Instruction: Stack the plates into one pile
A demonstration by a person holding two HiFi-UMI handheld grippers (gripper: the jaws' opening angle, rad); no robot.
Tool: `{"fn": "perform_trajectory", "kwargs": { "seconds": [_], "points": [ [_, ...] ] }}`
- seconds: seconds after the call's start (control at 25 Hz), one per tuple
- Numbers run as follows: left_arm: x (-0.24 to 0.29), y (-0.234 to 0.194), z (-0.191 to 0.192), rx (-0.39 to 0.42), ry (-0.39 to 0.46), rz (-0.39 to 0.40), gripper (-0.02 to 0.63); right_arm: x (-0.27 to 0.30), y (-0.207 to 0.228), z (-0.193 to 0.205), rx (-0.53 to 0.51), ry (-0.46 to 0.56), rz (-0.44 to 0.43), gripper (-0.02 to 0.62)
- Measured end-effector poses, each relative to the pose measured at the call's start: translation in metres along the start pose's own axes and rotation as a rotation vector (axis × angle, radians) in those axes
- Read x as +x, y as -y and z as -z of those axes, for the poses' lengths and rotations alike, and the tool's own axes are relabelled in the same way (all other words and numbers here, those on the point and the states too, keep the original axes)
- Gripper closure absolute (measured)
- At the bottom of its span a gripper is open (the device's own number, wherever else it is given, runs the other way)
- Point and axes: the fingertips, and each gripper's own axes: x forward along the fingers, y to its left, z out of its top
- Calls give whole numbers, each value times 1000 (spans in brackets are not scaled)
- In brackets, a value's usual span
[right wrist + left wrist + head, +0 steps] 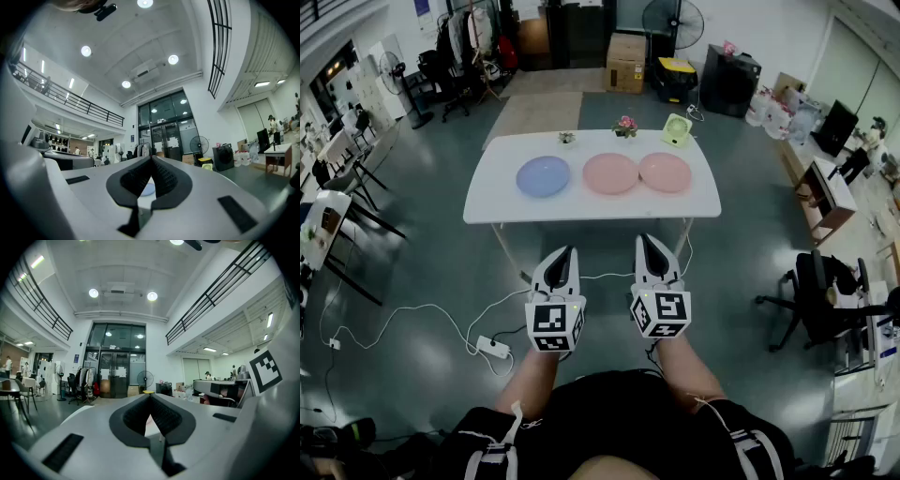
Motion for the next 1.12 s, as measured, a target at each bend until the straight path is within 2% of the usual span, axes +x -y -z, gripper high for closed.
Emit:
{"fn": "perform_trajectory", "kwargs": {
  "seconds": [0.84,1.12],
  "points": [
    [22,39,11,-24,-43,-10,592,-4,40,5,24,-6,-32,579],
    [26,59,24,-21,-51,-49,592,-14,64,21,35,-29,-54,580]
  ]
}}
